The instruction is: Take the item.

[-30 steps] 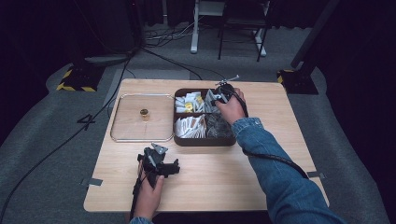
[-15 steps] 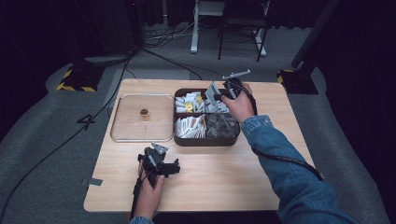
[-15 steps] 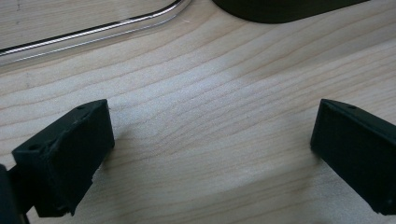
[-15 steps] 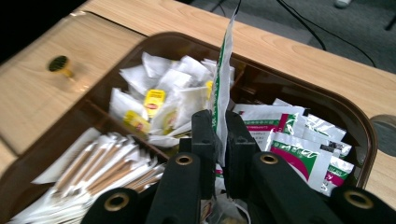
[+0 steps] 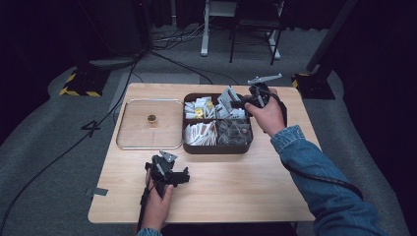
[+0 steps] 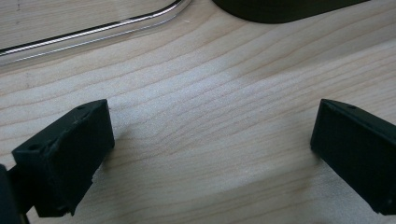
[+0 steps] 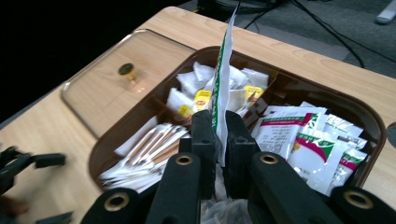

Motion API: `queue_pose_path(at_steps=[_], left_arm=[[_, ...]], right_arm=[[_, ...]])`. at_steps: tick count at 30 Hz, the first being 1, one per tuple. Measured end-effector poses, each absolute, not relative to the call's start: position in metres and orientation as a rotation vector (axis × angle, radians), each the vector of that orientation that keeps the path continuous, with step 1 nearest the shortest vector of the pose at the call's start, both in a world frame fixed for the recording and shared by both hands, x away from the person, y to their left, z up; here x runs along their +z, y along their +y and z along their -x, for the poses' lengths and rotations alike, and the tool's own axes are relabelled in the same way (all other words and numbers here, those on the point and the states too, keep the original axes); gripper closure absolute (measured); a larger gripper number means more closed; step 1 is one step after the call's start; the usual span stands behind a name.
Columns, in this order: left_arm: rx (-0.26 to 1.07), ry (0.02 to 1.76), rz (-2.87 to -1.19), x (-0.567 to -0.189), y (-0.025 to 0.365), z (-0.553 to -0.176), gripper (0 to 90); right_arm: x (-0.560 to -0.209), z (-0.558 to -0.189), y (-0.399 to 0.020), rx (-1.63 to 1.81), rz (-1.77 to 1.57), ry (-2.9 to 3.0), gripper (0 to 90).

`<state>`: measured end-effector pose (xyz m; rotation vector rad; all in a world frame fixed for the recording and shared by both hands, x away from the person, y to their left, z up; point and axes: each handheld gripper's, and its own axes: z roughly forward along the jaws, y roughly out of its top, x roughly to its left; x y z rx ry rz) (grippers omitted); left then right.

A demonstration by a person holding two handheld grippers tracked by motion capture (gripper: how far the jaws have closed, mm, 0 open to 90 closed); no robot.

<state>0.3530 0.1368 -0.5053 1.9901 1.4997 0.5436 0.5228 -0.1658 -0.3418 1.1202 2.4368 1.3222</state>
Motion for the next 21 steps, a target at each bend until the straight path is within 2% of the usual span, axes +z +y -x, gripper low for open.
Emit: queue_pose_path(at_steps=[13,21], left_arm=[[0.538,1.496,-1.993,-0.505,0.137,-0.353,0.0],[0.540,1.497,-1.994,-0.505,0.137,-0.353,0.0]], right_arm=[[-0.327,-0.474,-0.183,1.384,-1.014,2.548,85.8],[-0.340,-0.442,-0.196,1.364,-0.956,2.613,85.8]])
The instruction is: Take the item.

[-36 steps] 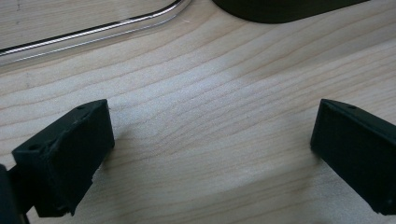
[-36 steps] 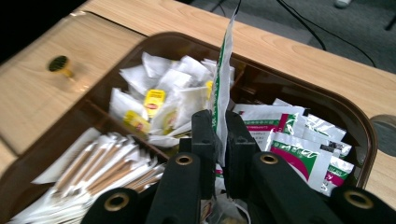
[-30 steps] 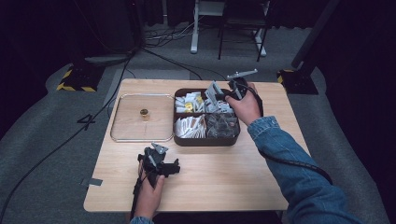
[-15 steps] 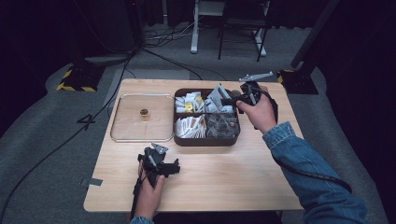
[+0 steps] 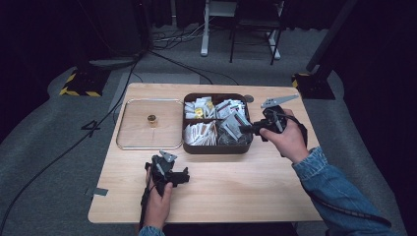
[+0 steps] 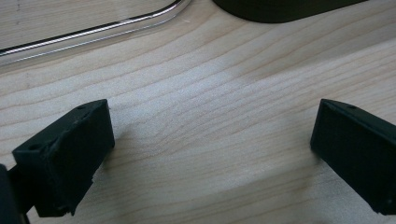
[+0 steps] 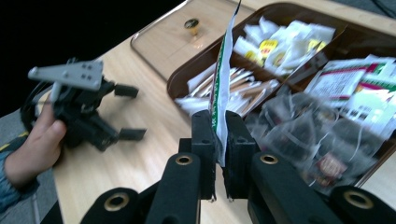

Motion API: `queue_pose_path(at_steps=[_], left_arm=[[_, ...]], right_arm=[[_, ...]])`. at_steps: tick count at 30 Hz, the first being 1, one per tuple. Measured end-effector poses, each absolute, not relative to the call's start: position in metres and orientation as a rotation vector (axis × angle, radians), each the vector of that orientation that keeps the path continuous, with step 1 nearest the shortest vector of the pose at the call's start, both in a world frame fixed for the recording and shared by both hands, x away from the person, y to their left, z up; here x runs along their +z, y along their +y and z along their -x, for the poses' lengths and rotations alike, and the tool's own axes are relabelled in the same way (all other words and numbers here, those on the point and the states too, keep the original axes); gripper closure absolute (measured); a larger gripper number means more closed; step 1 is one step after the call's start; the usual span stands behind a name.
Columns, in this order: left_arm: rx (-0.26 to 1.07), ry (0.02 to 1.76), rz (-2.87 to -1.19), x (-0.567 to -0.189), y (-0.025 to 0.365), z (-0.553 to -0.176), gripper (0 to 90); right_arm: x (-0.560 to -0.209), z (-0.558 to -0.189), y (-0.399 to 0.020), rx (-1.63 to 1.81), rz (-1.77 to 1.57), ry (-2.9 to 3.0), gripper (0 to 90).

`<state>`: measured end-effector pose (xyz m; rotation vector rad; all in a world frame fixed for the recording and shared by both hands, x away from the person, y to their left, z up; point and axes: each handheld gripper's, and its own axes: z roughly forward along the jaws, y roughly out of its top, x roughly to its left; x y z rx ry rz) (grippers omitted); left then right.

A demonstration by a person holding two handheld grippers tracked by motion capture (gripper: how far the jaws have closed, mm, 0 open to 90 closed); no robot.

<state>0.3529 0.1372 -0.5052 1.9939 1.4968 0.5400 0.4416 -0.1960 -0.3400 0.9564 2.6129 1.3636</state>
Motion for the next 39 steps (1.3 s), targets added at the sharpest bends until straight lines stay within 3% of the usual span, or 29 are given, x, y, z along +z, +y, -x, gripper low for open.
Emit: queue_pose_path(at_steps=[17,39], left_arm=[[0.543,1.496,-1.995,-0.505,0.137,-0.353,0.0],[0.540,1.497,-1.993,-0.505,0.137,-0.353,0.0]], right_arm=[[-0.366,-0.390,-0.205,1.248,-0.890,2.730,85.7],[-0.414,-0.368,-0.198,1.196,-0.952,2.854,85.7]])
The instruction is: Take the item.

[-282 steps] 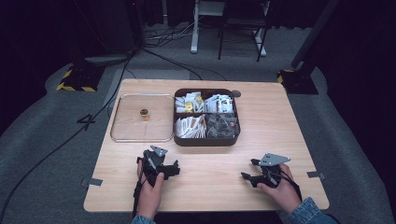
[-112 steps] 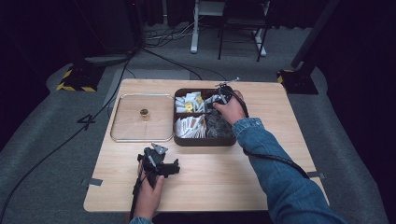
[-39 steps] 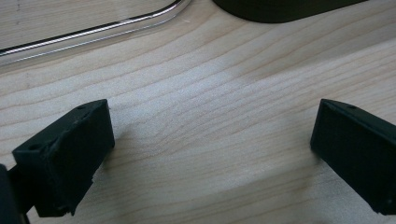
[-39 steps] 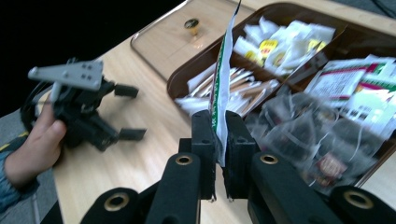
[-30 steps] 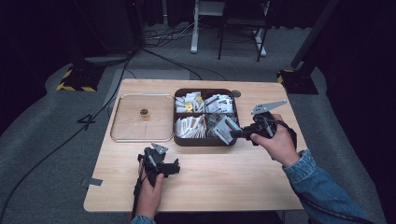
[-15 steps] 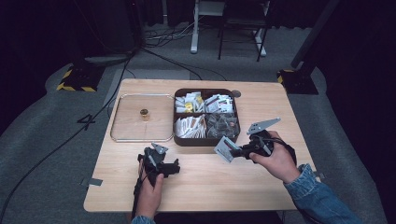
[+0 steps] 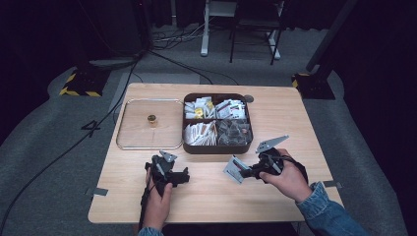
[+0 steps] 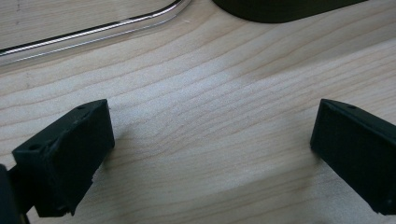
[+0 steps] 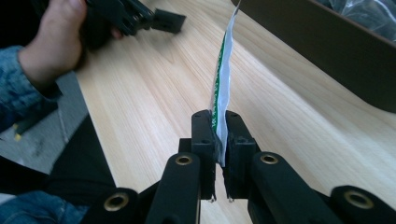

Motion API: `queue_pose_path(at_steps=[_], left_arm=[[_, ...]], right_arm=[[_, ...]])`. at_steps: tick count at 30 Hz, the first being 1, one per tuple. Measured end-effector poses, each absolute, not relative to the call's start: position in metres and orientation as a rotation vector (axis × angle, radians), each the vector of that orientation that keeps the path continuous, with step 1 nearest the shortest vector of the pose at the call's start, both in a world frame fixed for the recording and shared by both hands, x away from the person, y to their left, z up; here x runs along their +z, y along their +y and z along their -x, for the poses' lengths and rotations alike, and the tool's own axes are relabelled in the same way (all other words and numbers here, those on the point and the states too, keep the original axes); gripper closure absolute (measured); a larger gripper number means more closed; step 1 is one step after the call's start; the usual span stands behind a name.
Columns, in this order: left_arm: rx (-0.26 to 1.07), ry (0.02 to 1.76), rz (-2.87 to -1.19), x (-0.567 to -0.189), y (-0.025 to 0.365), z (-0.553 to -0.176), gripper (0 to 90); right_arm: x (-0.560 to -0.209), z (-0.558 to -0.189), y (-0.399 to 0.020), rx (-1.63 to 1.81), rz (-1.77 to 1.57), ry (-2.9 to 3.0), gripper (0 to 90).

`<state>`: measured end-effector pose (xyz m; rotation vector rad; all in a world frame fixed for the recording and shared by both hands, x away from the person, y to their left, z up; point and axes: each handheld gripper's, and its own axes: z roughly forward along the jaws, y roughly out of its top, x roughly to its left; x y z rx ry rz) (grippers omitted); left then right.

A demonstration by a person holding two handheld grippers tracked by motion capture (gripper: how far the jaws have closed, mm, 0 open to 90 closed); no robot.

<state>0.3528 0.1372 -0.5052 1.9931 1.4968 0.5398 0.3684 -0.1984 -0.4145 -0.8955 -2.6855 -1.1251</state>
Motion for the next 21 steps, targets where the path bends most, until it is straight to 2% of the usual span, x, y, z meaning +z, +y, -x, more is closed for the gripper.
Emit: queue_pose_path(at_steps=[9,21], left_arm=[[0.540,1.497,-1.993,-0.505,0.137,-0.353,0.0],[0.543,1.496,-1.994,-0.505,0.137,-0.353,0.0]], right_arm=[[-0.433,-0.363,-0.196,-1.116,0.911,-2.646,85.7],[-0.441,-0.363,-0.193,-1.013,0.933,-2.666,85.6]])
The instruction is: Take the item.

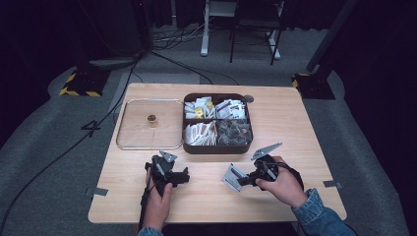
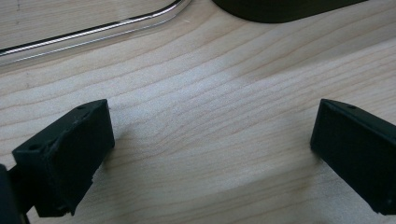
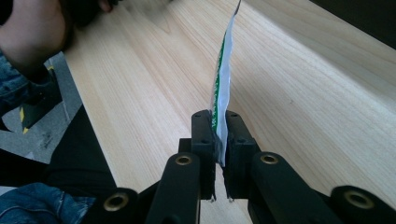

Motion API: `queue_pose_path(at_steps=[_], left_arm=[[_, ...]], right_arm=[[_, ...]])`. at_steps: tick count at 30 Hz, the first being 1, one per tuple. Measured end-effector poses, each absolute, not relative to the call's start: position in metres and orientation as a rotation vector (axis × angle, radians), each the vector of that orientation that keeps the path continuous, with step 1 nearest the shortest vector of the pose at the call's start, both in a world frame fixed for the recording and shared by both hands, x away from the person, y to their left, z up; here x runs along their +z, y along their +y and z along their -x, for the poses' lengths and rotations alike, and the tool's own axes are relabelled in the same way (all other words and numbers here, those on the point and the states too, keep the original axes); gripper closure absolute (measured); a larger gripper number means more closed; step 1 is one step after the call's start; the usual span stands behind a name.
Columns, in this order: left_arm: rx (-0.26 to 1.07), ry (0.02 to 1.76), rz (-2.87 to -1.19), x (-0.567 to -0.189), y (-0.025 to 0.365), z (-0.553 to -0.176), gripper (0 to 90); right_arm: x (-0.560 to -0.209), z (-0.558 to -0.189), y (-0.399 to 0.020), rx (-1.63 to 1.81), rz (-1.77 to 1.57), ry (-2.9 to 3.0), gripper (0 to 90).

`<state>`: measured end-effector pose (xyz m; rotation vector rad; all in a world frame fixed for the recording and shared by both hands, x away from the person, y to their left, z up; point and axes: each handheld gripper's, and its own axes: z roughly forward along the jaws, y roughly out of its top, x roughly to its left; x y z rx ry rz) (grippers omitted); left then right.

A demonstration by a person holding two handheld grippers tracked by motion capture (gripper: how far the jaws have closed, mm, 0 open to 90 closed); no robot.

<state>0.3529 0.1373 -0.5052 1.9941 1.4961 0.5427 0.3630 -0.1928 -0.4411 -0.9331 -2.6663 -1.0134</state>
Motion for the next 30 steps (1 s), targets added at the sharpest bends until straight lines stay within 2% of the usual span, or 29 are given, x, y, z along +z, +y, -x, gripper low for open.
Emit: queue_pose_path(at_steps=[9,13,15,16,17,18,19,21,24,30], left_arm=[[0.540,1.497,-1.993,-0.505,0.137,-0.353,0.0],[0.540,1.497,-1.994,-0.505,0.137,-0.353,0.0],[0.540,1.497,-1.993,-0.505,0.137,-0.353,0.0],[0.540,1.497,-1.993,-0.505,0.137,-0.353,0.0],[0.543,1.496,-1.994,-0.505,0.137,-0.353,0.0],[0.543,1.496,-1.994,-0.505,0.137,-0.353,0.0],[0.540,1.497,-1.994,-0.505,0.137,-0.353,0.0],[0.540,1.497,-1.994,-0.505,0.137,-0.353,0.0],[0.540,1.497,-1.994,-0.505,0.137,-0.353,0.0],[0.540,1.497,-1.994,-0.505,0.137,-0.353,0.0]], right_arm=[[-0.447,-0.365,-0.192,-0.993,0.958,-2.702,84.8],[-0.448,-0.366,-0.193,-0.994,0.986,-2.713,77.8],[-0.448,-0.366,-0.193,-1.002,1.010,-2.726,71.4],[-0.448,-0.366,-0.193,-1.002,1.010,-2.726,71.4],[-0.449,-0.367,-0.194,-1.025,1.024,-2.746,63.1],[-0.449,-0.367,-0.194,-1.025,1.024,-2.746,63.1],[-0.449,-0.368,-0.194,-1.047,1.048,-2.754,54.9],[-0.449,-0.369,-0.195,-1.081,1.072,-2.768,50.2],[-0.447,-0.372,-0.198,-1.128,1.109,-2.794,46.1],[-0.441,-0.376,-0.204,-1.173,1.136,-2.818,45.5]])
